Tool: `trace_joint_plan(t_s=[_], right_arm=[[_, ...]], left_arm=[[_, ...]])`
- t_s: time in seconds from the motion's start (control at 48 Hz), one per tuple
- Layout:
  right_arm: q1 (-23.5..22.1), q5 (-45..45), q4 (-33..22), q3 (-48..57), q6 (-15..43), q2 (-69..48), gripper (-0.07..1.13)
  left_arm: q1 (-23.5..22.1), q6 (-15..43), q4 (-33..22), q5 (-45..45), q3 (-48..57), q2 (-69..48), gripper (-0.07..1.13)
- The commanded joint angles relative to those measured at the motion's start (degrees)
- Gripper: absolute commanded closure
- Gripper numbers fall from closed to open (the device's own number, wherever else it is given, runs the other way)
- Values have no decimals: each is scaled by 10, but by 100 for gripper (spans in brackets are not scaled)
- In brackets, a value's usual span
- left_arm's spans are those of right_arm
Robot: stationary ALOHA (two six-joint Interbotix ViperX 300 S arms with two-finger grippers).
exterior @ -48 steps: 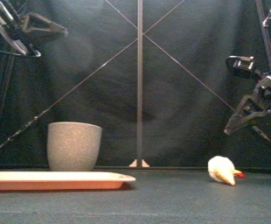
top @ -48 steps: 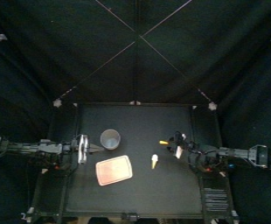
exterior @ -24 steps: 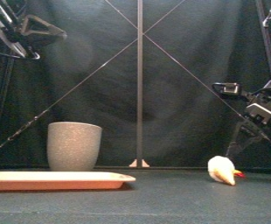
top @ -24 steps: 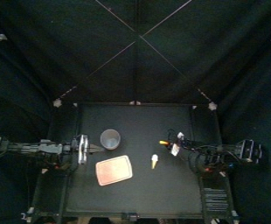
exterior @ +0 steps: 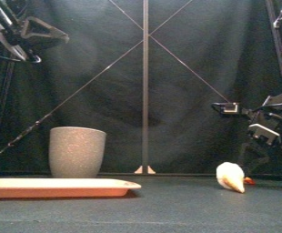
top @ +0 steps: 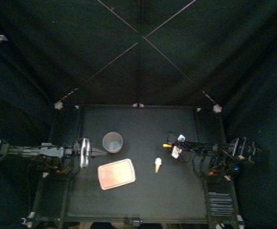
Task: Pick the shrimp then place it on the pink plate
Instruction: Pick the shrimp
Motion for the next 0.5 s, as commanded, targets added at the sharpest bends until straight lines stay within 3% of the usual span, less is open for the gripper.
trace_joint_plan(t_s=[0.021, 0.125, 0.354, 0.5], right_arm=[[-4, -3, -1, -11, 0, 0, 23], [-9, -3, 0, -10, 0, 2, 28], [-8, 0, 0, -11, 0, 2, 52], [4, 0, 4, -19, 2, -17, 55]], left_arm=[[1, 1, -1, -5, -8, 3, 102], [1, 1, -1, -5, -9, 3, 102], [1, 0, -1, -5, -8, 3, 102], [1, 0, -1, -5, -8, 3, 102]])
